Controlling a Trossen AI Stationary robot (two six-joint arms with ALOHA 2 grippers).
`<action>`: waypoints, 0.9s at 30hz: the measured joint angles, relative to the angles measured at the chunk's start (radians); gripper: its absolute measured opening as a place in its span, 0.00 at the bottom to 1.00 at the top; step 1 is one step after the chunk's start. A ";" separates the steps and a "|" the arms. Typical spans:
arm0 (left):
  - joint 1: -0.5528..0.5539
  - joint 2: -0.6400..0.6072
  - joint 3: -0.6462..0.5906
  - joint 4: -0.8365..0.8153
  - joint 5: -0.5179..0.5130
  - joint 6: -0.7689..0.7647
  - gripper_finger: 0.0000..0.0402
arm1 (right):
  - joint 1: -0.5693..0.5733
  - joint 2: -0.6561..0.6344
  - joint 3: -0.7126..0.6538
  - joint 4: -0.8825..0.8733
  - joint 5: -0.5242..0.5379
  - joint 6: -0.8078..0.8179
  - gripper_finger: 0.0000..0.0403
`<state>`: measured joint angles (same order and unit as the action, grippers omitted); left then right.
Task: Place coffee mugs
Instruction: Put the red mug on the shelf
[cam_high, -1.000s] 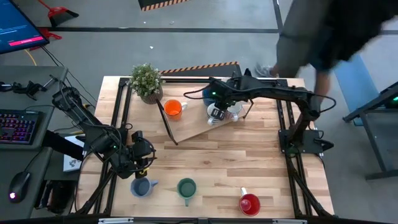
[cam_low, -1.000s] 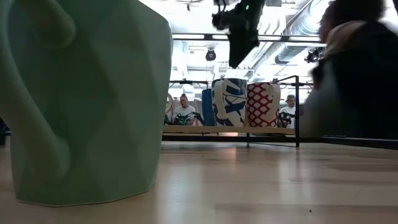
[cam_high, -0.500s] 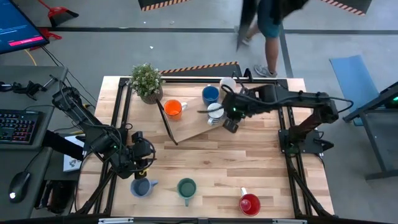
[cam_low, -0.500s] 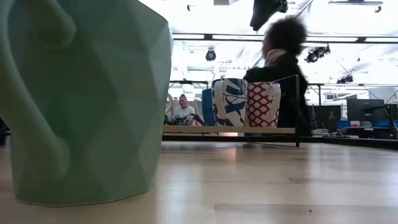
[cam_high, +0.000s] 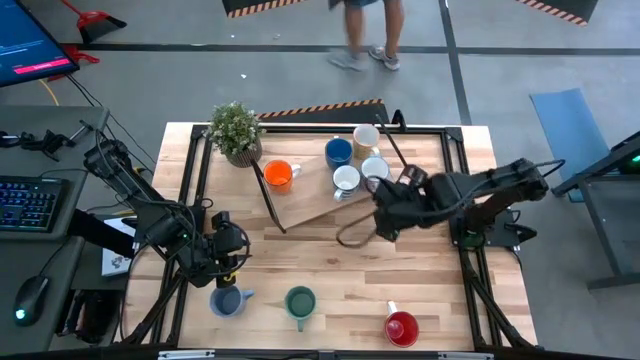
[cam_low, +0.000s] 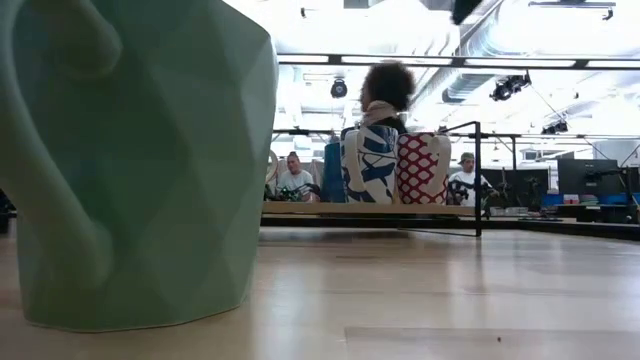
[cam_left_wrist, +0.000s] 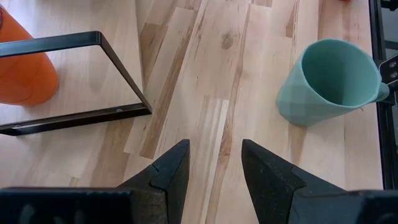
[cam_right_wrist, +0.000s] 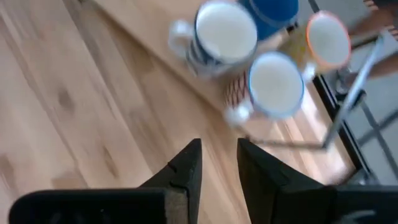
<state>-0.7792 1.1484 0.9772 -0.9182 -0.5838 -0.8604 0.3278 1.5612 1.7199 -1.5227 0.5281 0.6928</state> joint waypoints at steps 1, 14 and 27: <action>0.000 0.000 0.000 0.000 0.000 0.000 0.33 | 0.028 0.000 0.000 -0.035 0.002 0.032 0.20; 0.000 0.000 0.000 0.007 -0.001 0.000 0.33 | 0.465 0.004 -0.001 -0.009 0.142 0.394 0.20; 0.034 0.017 0.000 0.227 -0.106 0.008 0.33 | 0.551 0.212 -0.001 0.023 -0.149 0.454 0.20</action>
<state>-0.7449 1.1652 0.9775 -0.6914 -0.6894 -0.8524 0.8787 1.7734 1.7187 -1.4996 0.3796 1.1469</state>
